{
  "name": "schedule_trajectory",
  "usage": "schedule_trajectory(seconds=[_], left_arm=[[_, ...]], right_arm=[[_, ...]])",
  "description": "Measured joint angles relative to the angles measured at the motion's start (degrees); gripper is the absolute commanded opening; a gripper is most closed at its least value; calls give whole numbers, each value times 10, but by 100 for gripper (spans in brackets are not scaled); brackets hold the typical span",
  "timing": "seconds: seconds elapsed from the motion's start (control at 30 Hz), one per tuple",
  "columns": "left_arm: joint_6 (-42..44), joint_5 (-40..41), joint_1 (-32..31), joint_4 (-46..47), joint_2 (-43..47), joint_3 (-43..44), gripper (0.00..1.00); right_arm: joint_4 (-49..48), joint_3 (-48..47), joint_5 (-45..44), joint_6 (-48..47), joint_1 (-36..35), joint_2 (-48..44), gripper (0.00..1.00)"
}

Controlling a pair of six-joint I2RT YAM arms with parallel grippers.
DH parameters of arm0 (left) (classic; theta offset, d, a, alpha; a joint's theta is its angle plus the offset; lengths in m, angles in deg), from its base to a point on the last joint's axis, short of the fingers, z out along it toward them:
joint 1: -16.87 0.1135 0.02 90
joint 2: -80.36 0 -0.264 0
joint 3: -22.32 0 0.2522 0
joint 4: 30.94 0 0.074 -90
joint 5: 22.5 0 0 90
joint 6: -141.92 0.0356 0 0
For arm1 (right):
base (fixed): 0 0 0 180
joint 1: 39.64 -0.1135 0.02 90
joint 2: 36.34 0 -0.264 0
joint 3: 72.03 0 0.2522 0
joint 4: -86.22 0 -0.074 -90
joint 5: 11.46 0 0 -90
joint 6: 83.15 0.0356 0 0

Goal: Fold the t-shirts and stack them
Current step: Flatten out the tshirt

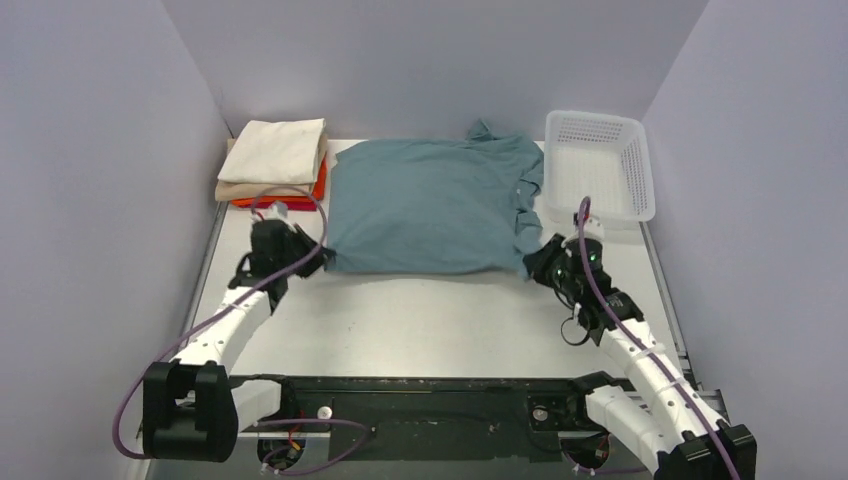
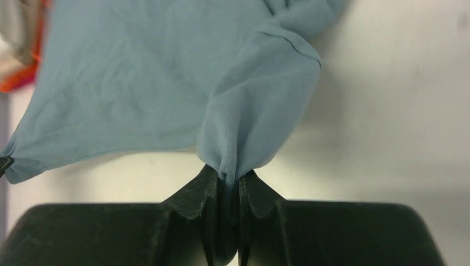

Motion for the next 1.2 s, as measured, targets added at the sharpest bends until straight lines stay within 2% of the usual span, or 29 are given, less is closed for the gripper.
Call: schedule_trajectory(seconds=[0.07, 0.1, 0.13, 0.17, 0.2, 0.23, 0.27, 0.3, 0.33, 0.43, 0.47, 0.53, 0.63, 0.73, 0.87, 0.97, 1.1, 1.2], left_arm=[[-29, 13, -40, -1, 5, -94, 0], [-41, 17, -55, -6, 9, -125, 3], [-52, 22, -63, -15, 15, -148, 9], [-61, 32, -66, -26, 26, -166, 27], [-68, 45, -67, -40, 41, -178, 39], [-75, 59, -67, -56, 59, -186, 64], [-78, 69, -67, -70, 75, -189, 72], [-92, 90, -68, -92, 103, -191, 79], [-94, 100, -69, -109, 123, -191, 80], [-118, 142, -74, -179, 202, -190, 83], [-125, 154, -75, -204, 224, -187, 84], [-135, 177, -77, -254, 260, -175, 85], [-141, 207, -78, -321, 287, -128, 87], [-136, 205, -78, -330, 277, -81, 88], [-123, 151, -92, -276, 213, -64, 89], [-117, 119, -134, -228, 127, -61, 90], [-105, 92, -201, -161, -3, -52, 90], [-102, 82, -218, -125, -71, -50, 91]], right_arm=[[34, 62, 4, 11, -1, -12, 8], [51, 86, 3, 14, -2, -25, 10], [70, 104, 2, 20, -3, -43, 17], [87, 119, -2, 24, -4, -65, 21], [100, 130, -8, 33, -4, -87, 44], [111, 137, -13, 38, -4, -103, 54], [126, 145, -20, 50, -4, -121, 67], [143, 153, -29, 60, -4, -136, 74], [165, 159, -40, 72, -4, -150, 80], [251, 162, -69, 99, -4, -188, 83], [281, 162, -80, 109, -4, -201, 88], [335, 155, -98, 125, -4, -226, 92], [421, 103, -129, 144, -4, -251, 93], [463, 20, -150, 151, -4, -245, 93], [452, -52, -141, 128, -5, -199, 92], [420, -65, -115, 114, -19, -122, 92], [352, -66, -100, 107, -97, 8, 92], [305, -79, -97, 103, -140, 126, 92]])
